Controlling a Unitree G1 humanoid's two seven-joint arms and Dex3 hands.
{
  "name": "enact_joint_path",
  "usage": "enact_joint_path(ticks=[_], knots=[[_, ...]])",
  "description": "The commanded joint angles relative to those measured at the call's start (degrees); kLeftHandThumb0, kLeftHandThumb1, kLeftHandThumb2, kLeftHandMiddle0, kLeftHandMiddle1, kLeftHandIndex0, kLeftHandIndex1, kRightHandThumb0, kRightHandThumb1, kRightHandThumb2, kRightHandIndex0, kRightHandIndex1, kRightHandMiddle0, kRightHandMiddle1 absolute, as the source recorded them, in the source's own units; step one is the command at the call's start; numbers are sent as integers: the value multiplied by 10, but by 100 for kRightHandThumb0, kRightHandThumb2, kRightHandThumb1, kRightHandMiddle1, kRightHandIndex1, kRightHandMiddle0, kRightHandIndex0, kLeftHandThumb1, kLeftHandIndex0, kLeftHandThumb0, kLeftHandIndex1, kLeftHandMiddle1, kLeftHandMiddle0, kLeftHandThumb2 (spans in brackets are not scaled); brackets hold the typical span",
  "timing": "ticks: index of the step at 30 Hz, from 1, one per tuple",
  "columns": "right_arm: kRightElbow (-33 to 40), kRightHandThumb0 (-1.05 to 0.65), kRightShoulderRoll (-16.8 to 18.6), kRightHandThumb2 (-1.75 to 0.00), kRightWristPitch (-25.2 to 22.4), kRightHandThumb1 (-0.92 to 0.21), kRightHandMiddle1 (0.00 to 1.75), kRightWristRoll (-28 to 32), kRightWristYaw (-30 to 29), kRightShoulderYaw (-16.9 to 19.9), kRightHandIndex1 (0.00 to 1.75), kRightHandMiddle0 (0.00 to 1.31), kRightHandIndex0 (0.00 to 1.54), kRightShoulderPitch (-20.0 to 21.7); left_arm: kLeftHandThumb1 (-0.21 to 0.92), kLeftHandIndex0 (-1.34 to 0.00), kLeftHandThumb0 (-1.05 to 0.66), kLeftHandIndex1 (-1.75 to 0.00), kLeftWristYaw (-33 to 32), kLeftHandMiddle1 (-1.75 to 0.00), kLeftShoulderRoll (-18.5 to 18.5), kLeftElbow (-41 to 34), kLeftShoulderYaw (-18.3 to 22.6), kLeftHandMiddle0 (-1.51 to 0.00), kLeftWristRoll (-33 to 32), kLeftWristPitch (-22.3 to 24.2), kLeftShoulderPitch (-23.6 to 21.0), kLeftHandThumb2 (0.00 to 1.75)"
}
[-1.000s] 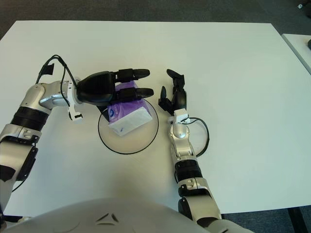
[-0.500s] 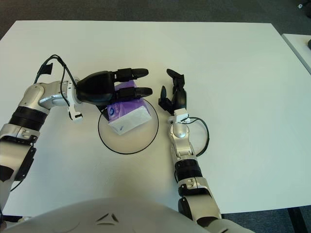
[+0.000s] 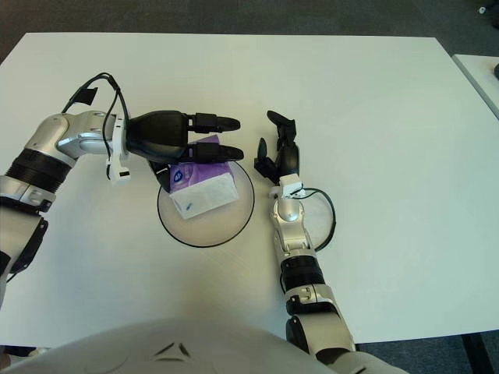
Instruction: Put the tissue paper into the plate.
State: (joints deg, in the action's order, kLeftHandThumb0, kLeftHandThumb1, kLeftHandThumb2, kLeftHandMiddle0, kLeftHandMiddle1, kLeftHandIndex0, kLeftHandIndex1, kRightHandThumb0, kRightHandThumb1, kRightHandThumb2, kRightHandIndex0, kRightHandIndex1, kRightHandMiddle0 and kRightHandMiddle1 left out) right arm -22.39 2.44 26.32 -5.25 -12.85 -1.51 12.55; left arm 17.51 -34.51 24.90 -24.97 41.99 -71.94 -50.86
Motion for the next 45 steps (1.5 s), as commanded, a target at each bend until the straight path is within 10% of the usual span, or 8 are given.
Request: enact_joint_path(ticks=[1, 23, 45], knots=[[-126, -75, -2, -80, -44, -92, 91, -16, -8, 0, 22, 0, 26, -111, 92, 0, -105, -17, 92, 0, -34, -28, -45, 0, -62, 20, -40, 51], [-136, -70, 4, -80, -34, -92, 88, -24, -28, -7, 22, 0, 25, -107, 90, 0, -105, -23, 274, 0, -52, -115, -73, 0, -173, 106, -61, 19], [-155, -77, 9, -79, -29, -92, 87, -24, -29, -15, 23, 0, 25, -99, 90, 0, -103, -30, 272, 0, -46, -97, -41, -1, -185, 96, -53, 16]])
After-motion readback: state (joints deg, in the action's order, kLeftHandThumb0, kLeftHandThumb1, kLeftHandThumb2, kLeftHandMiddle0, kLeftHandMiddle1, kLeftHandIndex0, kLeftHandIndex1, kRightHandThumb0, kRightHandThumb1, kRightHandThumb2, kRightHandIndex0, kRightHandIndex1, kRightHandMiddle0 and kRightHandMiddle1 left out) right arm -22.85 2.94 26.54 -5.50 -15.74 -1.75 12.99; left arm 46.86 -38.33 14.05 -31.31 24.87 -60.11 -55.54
